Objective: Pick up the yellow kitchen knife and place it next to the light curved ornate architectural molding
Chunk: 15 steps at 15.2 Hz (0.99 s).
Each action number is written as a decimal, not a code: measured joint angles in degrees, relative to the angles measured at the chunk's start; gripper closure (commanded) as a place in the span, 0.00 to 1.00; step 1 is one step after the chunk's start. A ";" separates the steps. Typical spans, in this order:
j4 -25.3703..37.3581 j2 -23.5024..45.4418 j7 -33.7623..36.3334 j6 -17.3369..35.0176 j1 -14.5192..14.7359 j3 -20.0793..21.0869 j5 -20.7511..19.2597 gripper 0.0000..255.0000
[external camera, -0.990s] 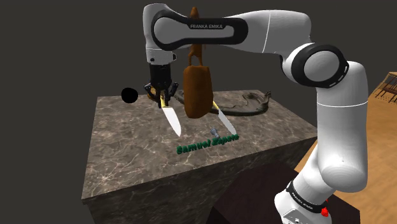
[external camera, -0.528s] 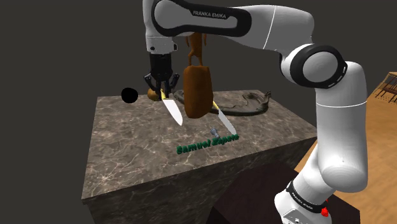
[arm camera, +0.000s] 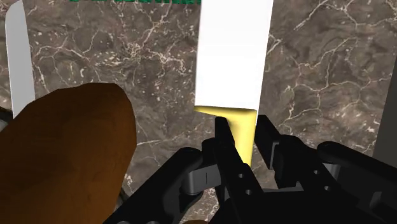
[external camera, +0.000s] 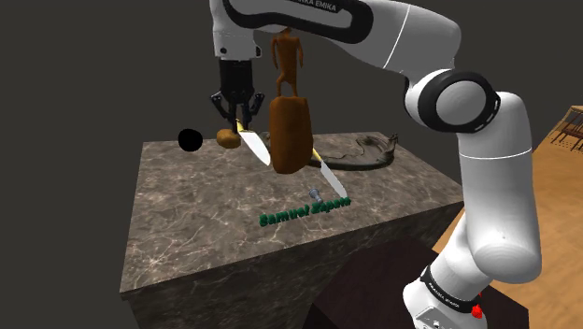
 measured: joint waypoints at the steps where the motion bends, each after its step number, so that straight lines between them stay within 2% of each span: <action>1: 0.93 0.12 -0.01 -0.81 0.10 0.00 -0.04 1.00; 2: 0.08 -0.81 -0.53 -0.93 -0.54 -0.05 0.17 1.00; 7: -15.16 -11.14 -5.68 4.04 -6.79 -0.77 2.63 1.00; 12: -25.99 -19.02 -12.01 7.15 -11.70 -2.48 4.45 1.00; 15: -31.40 -23.37 -16.63 8.26 -14.44 -4.00 8.13 1.00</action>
